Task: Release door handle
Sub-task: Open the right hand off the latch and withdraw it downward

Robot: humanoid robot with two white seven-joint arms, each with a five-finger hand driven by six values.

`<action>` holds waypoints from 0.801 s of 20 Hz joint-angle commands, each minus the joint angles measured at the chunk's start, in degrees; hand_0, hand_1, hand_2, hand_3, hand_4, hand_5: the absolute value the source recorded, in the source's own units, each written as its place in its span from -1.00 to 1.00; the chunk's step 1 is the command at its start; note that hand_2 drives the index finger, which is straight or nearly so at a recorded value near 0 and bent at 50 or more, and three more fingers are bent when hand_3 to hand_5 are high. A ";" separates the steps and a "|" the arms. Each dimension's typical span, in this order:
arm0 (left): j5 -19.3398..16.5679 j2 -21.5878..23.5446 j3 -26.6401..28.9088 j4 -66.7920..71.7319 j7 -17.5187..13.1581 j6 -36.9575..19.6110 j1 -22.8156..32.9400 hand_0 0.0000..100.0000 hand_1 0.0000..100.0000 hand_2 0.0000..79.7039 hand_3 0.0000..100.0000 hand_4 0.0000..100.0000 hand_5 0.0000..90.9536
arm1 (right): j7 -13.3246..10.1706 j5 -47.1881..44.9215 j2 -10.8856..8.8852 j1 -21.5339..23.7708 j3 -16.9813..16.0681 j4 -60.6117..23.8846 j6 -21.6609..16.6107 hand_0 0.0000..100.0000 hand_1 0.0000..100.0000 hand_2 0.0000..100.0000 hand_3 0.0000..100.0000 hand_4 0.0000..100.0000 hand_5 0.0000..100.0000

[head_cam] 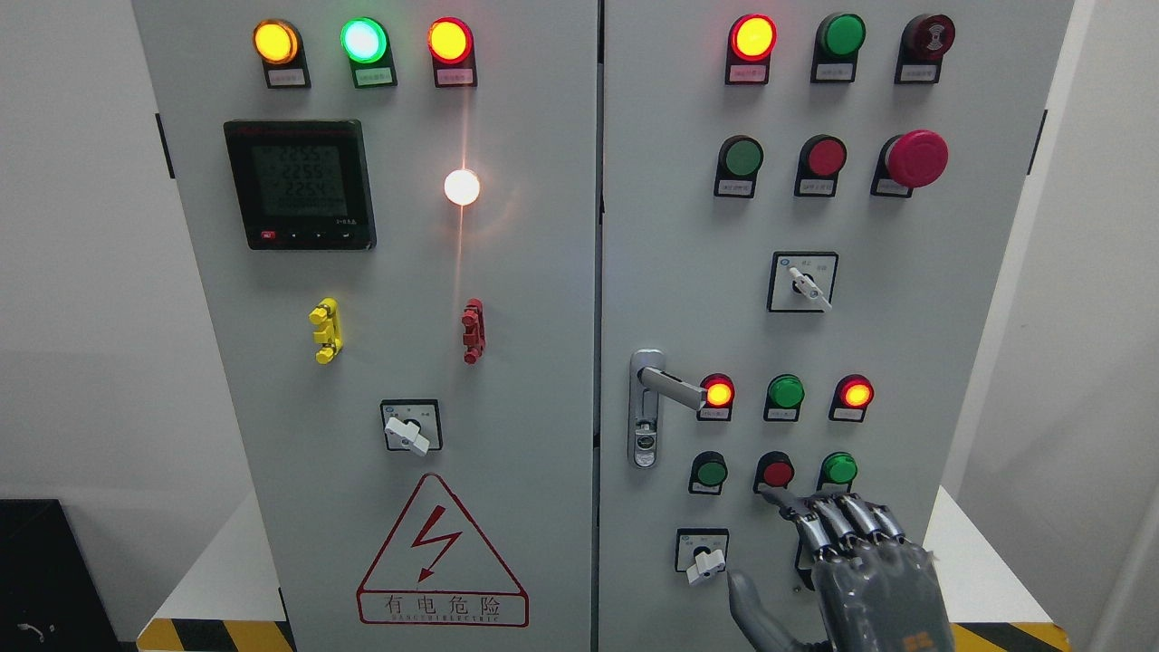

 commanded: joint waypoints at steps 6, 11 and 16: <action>0.06 -0.03 0.00 -0.03 0.01 -0.01 0.53 -0.76 0.11 -1.00 -1.00 -1.00 -1.00 | 0.41 -6.96 0.17 1.29 -10.95 -2.63 -5.13 -0.18 -0.65 -1.00 -0.89 -0.92 -1.00; -0.03 -0.03 0.00 -0.03 0.01 -0.01 0.53 -0.76 0.11 -1.00 -1.00 -1.00 -1.00 | 0.76 -8.98 -0.09 1.12 -10.69 -2.81 -5.22 -0.19 -0.68 -1.00 -0.89 -0.93 -1.00; -0.03 -0.03 0.00 -0.03 0.01 -0.01 0.53 -0.76 0.11 -1.00 -1.00 -1.00 -1.00 | 0.76 -9.86 0.00 1.12 -10.86 -2.98 -5.22 -0.20 -0.72 -1.00 -0.90 -0.94 -1.00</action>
